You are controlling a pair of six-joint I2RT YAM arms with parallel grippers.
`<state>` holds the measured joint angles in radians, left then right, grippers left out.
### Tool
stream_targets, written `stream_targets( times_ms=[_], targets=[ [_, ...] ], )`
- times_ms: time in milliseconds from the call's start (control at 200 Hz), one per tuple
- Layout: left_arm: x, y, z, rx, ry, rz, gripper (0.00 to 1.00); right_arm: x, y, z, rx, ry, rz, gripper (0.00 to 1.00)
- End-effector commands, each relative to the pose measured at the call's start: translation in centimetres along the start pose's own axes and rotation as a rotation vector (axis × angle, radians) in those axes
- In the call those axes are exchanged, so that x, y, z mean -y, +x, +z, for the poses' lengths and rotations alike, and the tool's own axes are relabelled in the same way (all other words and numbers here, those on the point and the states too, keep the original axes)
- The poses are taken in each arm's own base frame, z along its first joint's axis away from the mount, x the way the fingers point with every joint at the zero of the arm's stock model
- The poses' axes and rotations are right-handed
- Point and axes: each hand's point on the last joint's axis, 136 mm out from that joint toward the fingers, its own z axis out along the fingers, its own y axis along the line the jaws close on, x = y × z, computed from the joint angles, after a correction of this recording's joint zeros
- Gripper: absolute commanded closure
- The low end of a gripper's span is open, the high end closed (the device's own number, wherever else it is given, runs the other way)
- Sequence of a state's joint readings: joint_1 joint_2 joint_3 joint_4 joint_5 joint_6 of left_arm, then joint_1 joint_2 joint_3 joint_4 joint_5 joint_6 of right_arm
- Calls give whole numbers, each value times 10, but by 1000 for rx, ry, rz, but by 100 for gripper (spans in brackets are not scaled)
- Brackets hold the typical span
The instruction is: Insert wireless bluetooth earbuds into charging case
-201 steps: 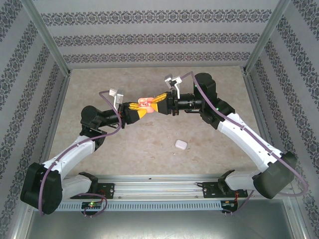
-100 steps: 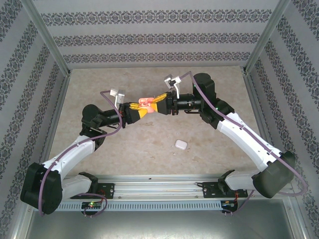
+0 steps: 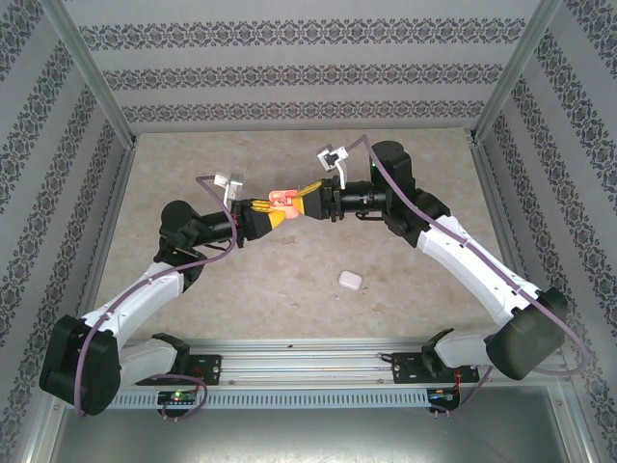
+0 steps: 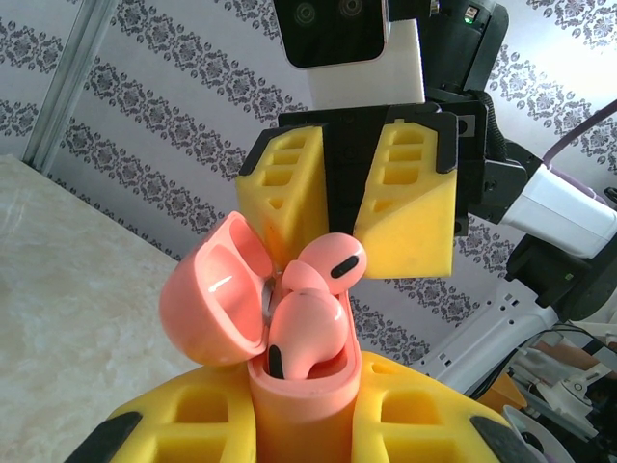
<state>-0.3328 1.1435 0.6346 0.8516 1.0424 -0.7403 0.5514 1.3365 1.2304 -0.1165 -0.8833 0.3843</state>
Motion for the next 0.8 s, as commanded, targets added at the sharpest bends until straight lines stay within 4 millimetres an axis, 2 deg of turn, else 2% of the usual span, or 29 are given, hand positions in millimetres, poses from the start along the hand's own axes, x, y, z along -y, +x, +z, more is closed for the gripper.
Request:
stream_targets(
  times_ms=[0, 520, 794],
  targets=[
    [47, -34, 0, 68, 107, 207, 100, 27, 20, 3, -55, 62, 120, 71],
    [51, -35, -2, 73, 105, 222, 100, 40, 34, 2, -97, 62, 230, 67],
    [53, -35, -4, 77, 100, 231, 100, 44, 40, 1, -101, 72, 243, 61]
  ],
)
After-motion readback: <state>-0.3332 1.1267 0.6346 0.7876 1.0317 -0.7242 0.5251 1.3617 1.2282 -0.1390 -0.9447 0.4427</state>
